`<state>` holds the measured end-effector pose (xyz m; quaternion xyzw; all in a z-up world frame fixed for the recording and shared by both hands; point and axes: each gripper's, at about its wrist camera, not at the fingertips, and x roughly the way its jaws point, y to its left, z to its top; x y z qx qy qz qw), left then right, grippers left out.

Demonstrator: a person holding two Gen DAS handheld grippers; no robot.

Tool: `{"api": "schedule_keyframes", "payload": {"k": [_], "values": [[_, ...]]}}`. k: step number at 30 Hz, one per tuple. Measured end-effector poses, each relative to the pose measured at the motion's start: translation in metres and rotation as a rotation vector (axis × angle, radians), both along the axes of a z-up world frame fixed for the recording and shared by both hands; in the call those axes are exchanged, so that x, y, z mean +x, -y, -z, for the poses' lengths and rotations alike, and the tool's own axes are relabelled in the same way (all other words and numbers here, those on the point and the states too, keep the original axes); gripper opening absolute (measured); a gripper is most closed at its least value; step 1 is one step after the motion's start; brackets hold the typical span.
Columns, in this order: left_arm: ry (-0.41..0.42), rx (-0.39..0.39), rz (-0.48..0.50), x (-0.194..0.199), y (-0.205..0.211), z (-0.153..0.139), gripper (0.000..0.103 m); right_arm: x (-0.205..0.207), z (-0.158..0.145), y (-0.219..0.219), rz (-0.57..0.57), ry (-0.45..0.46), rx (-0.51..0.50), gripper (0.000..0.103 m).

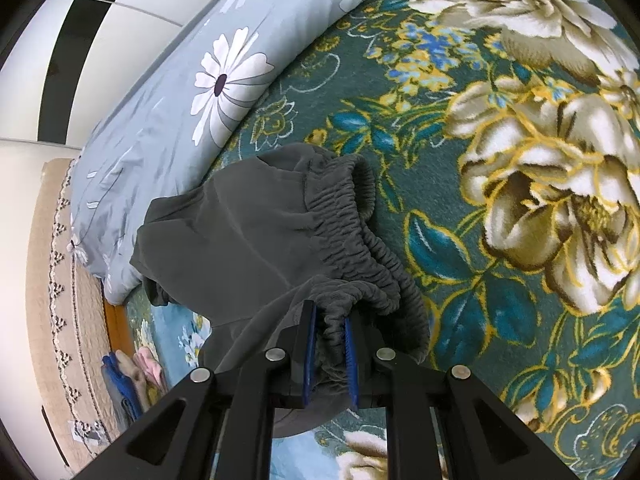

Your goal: Fold clothes

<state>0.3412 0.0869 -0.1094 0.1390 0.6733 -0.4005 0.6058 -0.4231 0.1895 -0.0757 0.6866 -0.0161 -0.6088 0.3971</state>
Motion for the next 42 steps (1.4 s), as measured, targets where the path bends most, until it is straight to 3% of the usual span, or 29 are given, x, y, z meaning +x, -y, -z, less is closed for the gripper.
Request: {"api": "schedule_keyframes", "payload": {"k": [4, 5, 6, 10, 11, 14, 16, 18, 20, 24, 26, 29, 32, 42], "values": [[-0.030, 0.044, 0.019, -0.023, -0.003, 0.019, 0.037, 0.001, -0.001, -0.002, 0.002, 0.003, -0.005, 0.016], [-0.027, 0.057, 0.024, -0.027, -0.003, 0.021, 0.028, 0.001, -0.001, -0.003, 0.004, 0.005, -0.006, 0.016], [-0.023, 0.065, 0.026, -0.029, -0.003, 0.022, 0.012, 0.001, 0.000, -0.003, 0.005, 0.007, -0.007, 0.015], [0.021, 0.038, 0.042, -0.032, 0.005, 0.009, 0.004, 0.003, -0.007, -0.003, -0.007, -0.004, -0.023, 0.015], [0.045, 0.013, 0.054, -0.032, 0.009, -0.001, 0.004, 0.004, -0.012, -0.001, -0.018, -0.012, -0.035, 0.013], [0.113, -0.166, 0.094, -0.035, 0.021, -0.056, 0.004, 0.008, -0.040, 0.004, -0.066, -0.059, -0.117, 0.012], [0.123, -0.270, 0.100, -0.033, 0.022, -0.090, 0.004, 0.011, -0.066, 0.004, -0.108, -0.097, -0.215, 0.012], [0.126, -0.336, 0.096, -0.030, 0.019, -0.112, 0.004, 0.013, -0.080, -0.003, -0.140, -0.125, -0.248, 0.012], [0.135, -0.299, 0.086, -0.027, 0.006, -0.104, 0.004, 0.016, -0.079, -0.012, -0.181, -0.155, -0.218, 0.012], [0.167, -0.023, 0.070, -0.027, -0.008, -0.032, 0.004, 0.023, -0.030, -0.033, -0.227, -0.134, -0.041, 0.012], [0.123, 0.042, 0.029, -0.025, -0.020, -0.010, 0.004, 0.023, -0.007, -0.043, -0.213, -0.120, 0.033, 0.010], [0.135, 0.011, 0.034, -0.025, -0.018, -0.019, 0.004, 0.014, 0.011, -0.055, -0.174, -0.113, 0.086, 0.007], [0.175, 0.015, 0.061, -0.030, -0.015, -0.017, 0.004, -0.001, 0.011, -0.063, -0.116, -0.115, 0.096, 0.006], [0.148, -0.056, 0.030, -0.022, -0.030, -0.024, 0.005, -0.018, -0.011, -0.038, -0.048, -0.087, -0.061, 0.010]]}}
